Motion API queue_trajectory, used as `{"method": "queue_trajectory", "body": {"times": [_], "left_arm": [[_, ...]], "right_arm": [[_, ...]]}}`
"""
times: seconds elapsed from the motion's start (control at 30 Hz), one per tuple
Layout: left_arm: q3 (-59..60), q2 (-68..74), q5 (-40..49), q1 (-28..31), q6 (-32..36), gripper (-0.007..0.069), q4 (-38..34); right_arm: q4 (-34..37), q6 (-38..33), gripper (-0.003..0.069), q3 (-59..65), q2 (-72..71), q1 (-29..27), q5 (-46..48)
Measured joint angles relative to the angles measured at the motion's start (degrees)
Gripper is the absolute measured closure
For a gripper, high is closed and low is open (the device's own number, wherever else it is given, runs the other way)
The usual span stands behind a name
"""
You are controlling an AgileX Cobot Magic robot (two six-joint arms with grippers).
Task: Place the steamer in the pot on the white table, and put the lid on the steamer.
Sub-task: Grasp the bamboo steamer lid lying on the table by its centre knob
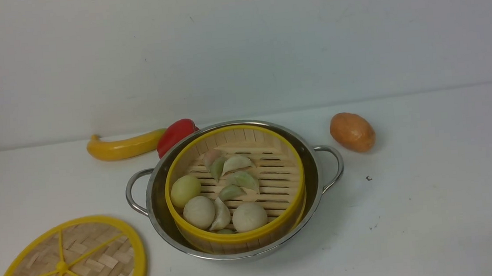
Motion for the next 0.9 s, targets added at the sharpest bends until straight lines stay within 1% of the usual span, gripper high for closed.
{"method": "queue_trajectory", "body": {"times": [0.83,0.9], "left_arm": [[0.0,0.0,0.0,0.0,0.1,0.0313,0.0],[0.0,0.0,-0.2,0.0,0.7,0.0313,0.9]], "right_arm": [[0.1,0.0,0.0603,0.0,0.0,0.0,0.0],[0.1,0.0,0.0603,0.0,0.0,0.0,0.0]]}}
